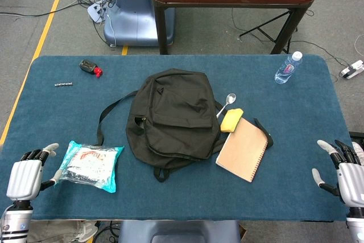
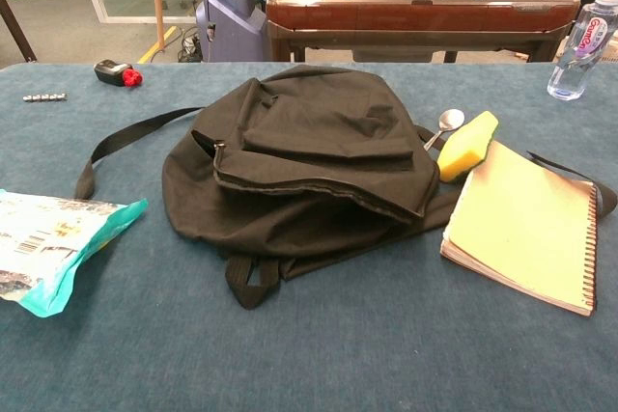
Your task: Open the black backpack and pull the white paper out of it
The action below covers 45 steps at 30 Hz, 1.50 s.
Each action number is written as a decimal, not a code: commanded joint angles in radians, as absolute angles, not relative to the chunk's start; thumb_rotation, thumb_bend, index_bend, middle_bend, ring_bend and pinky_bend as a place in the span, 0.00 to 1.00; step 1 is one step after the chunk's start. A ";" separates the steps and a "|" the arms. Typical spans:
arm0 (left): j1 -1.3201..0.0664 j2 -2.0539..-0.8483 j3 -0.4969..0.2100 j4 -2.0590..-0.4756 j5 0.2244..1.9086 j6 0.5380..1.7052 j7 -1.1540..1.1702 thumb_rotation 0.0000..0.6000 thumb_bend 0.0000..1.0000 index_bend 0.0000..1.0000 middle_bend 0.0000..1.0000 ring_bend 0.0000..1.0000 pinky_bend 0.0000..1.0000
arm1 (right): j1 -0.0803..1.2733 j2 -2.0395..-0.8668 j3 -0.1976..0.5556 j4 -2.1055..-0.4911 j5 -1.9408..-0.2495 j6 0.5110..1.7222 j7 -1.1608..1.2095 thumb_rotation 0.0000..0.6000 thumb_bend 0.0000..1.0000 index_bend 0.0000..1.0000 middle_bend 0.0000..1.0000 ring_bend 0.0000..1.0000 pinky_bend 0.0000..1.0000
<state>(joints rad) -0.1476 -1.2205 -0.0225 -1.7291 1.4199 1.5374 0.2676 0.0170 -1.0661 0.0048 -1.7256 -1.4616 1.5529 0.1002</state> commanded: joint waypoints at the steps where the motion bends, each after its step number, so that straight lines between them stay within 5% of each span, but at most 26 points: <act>1: -0.146 -1.222 -0.025 -1.731 1.421 1.535 0.272 1.00 0.27 0.30 0.39 0.33 0.29 | 0.015 -1.065 0.007 -1.725 -1.462 1.550 0.103 1.00 0.33 0.18 0.23 0.08 0.09; 13: -0.136 -1.219 -0.040 -1.731 1.424 1.529 0.261 1.00 0.27 0.30 0.39 0.33 0.29 | 0.041 -1.045 0.018 -1.750 -1.505 1.507 0.095 1.00 0.33 0.18 0.23 0.08 0.09; 23: -0.129 -1.209 -0.052 -1.734 1.420 1.524 0.247 1.00 0.27 0.30 0.39 0.33 0.29 | 0.212 -1.043 0.059 -1.841 -1.563 1.298 0.000 1.00 0.33 0.18 0.23 0.08 0.09; 29: -0.124 -1.204 -0.056 -1.733 1.424 1.525 0.243 1.00 0.27 0.30 0.39 0.33 0.29 | 0.356 -1.120 0.102 -1.874 -1.493 1.096 -0.087 1.00 0.32 0.18 0.21 0.08 0.09; 33: -0.122 -1.202 -0.055 -1.734 1.424 1.520 0.244 1.00 0.27 0.30 0.39 0.33 0.29 | 0.447 -1.207 0.138 -1.865 -1.405 0.985 -0.147 1.00 0.27 0.09 0.13 0.08 0.10; 39: -0.120 -1.201 -0.056 -1.736 1.423 1.515 0.246 1.00 0.27 0.30 0.39 0.33 0.29 | 0.529 -1.308 0.173 -1.846 -1.280 0.917 -0.238 1.00 0.12 0.00 0.02 0.00 0.09; 45: -0.121 -1.198 -0.060 -1.735 1.421 1.507 0.246 1.00 0.27 0.30 0.39 0.33 0.29 | 0.626 -1.459 0.203 -1.789 -1.151 0.883 -0.337 1.00 0.09 0.00 0.00 0.00 0.09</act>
